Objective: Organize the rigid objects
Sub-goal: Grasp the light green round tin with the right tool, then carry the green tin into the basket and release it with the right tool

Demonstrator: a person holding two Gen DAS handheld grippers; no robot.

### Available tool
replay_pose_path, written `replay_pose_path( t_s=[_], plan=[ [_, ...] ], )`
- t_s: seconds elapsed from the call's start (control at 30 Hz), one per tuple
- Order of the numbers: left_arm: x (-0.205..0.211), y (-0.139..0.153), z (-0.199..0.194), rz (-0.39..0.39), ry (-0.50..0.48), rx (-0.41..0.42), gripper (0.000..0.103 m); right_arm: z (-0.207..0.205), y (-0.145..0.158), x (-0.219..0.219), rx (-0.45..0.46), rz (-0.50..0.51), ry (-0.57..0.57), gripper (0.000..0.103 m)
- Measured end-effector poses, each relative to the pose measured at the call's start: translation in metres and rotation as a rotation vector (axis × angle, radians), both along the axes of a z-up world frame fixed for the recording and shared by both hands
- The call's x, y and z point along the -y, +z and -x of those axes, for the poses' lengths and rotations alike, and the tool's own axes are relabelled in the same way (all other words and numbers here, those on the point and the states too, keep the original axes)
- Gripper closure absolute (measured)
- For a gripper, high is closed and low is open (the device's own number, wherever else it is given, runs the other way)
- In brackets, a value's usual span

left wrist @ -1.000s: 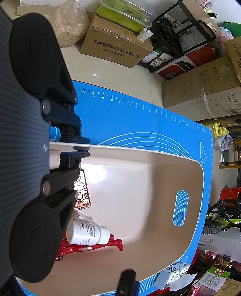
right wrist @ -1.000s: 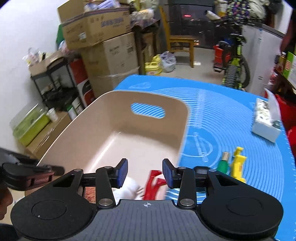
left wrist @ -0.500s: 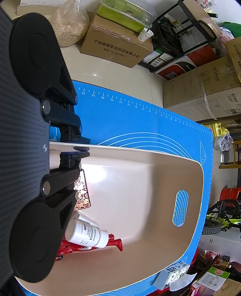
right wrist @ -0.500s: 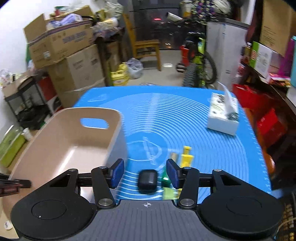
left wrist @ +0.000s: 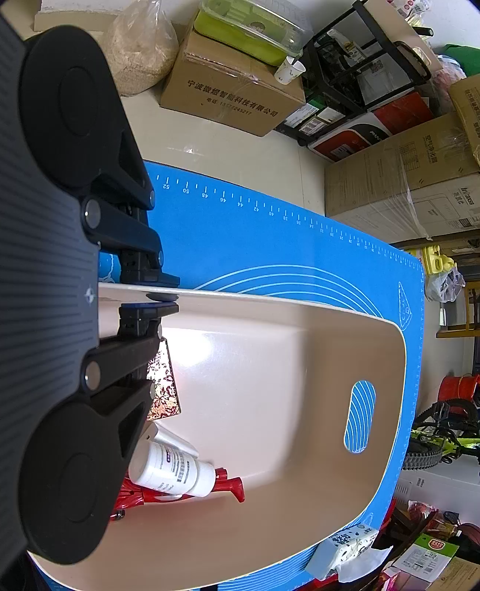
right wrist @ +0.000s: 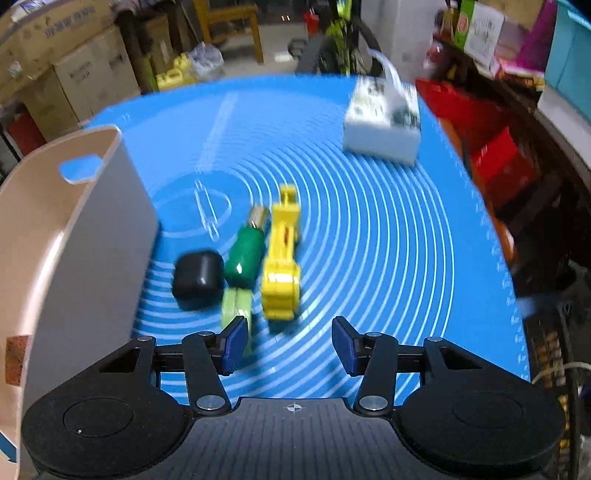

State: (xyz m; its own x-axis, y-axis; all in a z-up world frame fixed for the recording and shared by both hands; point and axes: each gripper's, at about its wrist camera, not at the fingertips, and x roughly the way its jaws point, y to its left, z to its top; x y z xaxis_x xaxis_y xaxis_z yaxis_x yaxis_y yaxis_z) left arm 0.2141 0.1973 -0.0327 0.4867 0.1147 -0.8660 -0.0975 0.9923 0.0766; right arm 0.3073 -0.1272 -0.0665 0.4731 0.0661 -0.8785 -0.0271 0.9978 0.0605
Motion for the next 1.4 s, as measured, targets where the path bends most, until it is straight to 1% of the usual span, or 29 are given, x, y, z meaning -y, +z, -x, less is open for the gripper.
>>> replay_pose_path(
  t_s=[0.17, 0.3, 0.43, 0.73, 0.8, 0.83, 0.87, 0.93, 1.03, 1.27, 1.4],
  plan=[
    [0.000, -0.001, 0.001, 0.001, 0.000, -0.001, 0.094, -0.001, -0.007, -0.001, -0.038, -0.068, -0.008, 0.042],
    [0.000, -0.001, 0.001, 0.001, 0.001, -0.001, 0.094, 0.000, -0.001, -0.007, -0.012, -0.051, 0.005, 0.042],
    [0.000, 0.000, 0.001, 0.001, 0.001, -0.001, 0.094, -0.001, 0.004, -0.009, 0.004, -0.070, 0.014, 0.042],
    [-0.001, -0.001, 0.001, -0.001, 0.001, -0.002, 0.094, -0.009, -0.009, -0.023, -0.008, -0.073, 0.044, 0.042],
    [-0.001, -0.001, 0.001, 0.000, 0.001, -0.002, 0.094, -0.010, -0.014, -0.026, -0.020, -0.073, 0.049, 0.051],
    [-0.001, -0.001, 0.001, -0.001, 0.000, -0.002, 0.094, -0.011, -0.017, -0.027, -0.029, -0.070, 0.054, 0.058],
    [-0.001, -0.001, 0.001, -0.001, 0.000, -0.002, 0.094, -0.010, -0.020, -0.027, -0.037, -0.068, 0.059, 0.074],
    [-0.001, -0.001, 0.001, 0.000, 0.001, -0.002, 0.093, -0.009, -0.024, -0.028, -0.039, -0.061, 0.061, 0.074],
    [0.000, -0.001, 0.001, -0.002, 0.001, -0.003, 0.093, -0.006, -0.020, -0.029, -0.011, -0.057, 0.068, 0.074],
    [0.000, -0.001, 0.001, -0.003, 0.001, -0.003, 0.093, 0.003, 0.001, -0.035, 0.053, -0.061, 0.086, 0.074],
    [0.000, -0.001, 0.001, -0.004, 0.001, -0.003, 0.093, 0.008, 0.018, -0.036, 0.106, -0.082, 0.066, 0.074]
  ],
)
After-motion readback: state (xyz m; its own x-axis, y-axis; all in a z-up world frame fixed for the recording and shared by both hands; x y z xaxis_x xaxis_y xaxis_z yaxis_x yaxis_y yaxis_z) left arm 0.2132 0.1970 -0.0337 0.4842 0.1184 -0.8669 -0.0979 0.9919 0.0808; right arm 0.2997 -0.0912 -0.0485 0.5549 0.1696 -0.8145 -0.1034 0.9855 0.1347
